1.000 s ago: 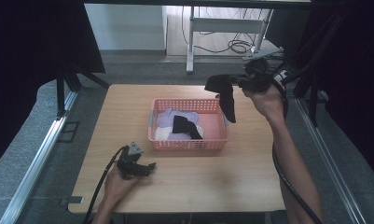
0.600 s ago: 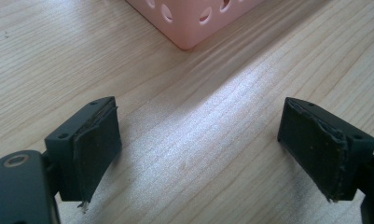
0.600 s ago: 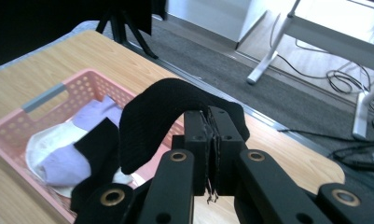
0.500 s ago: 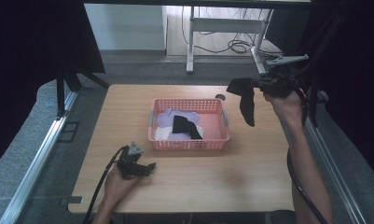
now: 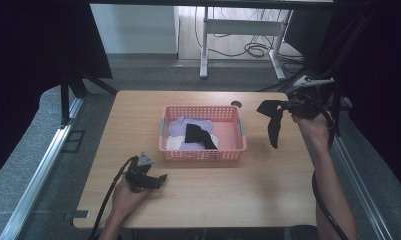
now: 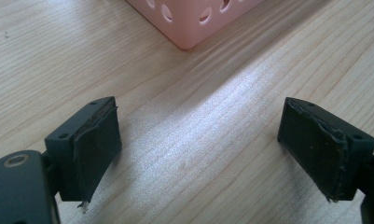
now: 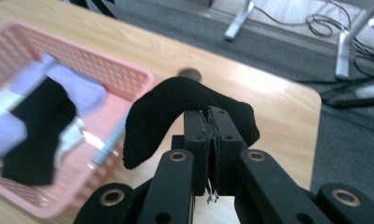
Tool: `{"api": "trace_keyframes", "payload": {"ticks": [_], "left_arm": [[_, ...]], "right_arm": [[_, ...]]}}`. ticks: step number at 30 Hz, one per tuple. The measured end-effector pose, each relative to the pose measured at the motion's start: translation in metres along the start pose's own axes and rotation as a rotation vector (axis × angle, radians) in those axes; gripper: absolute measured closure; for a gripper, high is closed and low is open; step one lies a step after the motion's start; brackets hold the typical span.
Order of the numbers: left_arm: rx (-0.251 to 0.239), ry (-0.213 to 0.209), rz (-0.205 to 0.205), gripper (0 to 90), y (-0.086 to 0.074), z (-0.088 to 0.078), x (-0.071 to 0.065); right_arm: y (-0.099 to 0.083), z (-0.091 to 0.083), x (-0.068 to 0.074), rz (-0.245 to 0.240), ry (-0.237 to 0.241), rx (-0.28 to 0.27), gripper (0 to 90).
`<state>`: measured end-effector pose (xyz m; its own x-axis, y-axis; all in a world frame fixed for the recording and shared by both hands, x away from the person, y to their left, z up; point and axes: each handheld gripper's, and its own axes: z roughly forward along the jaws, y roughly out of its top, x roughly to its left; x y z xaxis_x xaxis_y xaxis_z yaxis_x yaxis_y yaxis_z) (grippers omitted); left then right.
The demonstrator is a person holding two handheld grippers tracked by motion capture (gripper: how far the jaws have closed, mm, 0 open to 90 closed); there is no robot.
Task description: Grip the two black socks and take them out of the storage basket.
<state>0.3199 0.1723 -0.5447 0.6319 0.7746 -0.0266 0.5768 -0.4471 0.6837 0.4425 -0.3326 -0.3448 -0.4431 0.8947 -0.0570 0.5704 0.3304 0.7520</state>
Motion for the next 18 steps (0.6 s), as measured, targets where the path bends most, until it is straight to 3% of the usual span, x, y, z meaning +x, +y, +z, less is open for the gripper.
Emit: {"api": "trace_keyframes", "payload": {"ticks": [6,10,18], "left_arm": [[0.0,0.0,-0.002,12.8,0.0,0.0,0.0],[-0.001,0.0,-0.002,12.8,0.0,0.0,0.0],[-0.003,0.0,-0.005,12.8,0.0,0.0,0.0]], "right_arm": [[-0.03,0.025,-0.004,0.006,-0.014,0.063,87.1],[-0.053,0.047,-0.004,0.027,0.006,0.112,86.0],[-0.073,0.066,0.002,0.054,0.04,0.155,77.7]]}}
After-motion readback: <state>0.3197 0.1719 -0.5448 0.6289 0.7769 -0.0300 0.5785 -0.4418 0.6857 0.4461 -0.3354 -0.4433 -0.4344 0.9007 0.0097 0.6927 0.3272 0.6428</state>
